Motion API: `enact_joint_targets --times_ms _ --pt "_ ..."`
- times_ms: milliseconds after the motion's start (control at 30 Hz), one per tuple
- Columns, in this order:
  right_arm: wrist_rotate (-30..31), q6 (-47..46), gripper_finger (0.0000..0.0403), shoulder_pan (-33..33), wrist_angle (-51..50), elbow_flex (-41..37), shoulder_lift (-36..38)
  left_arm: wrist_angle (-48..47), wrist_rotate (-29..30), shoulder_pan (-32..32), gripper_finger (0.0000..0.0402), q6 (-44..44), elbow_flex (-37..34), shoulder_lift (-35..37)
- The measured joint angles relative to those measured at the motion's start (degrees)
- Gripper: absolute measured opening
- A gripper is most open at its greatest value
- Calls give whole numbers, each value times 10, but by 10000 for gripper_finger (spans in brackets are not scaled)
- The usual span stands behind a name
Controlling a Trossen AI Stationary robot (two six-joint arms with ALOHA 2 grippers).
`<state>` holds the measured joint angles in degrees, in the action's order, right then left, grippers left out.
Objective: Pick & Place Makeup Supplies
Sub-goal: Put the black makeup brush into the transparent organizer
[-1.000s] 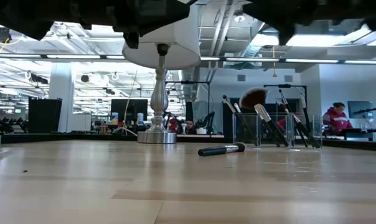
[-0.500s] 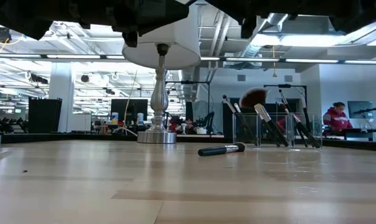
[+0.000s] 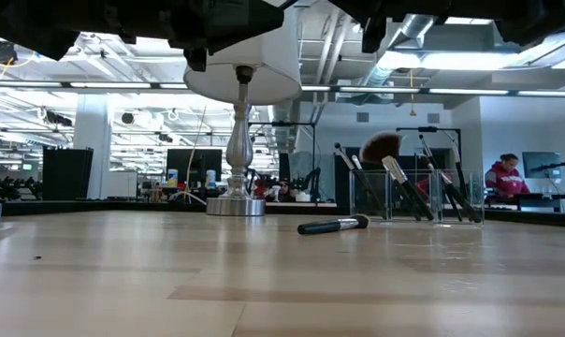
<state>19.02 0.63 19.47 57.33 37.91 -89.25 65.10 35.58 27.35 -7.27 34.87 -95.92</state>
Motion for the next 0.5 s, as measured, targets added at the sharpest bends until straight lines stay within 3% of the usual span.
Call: enact_joint_targets --times_ms 100,500 --pt "1 5 11 0 -12 0 0 -6 0 0 15 -2 -1 0" --pt "4 23 12 1 -10 0 0 -3 1 0 30 0 -1 0"
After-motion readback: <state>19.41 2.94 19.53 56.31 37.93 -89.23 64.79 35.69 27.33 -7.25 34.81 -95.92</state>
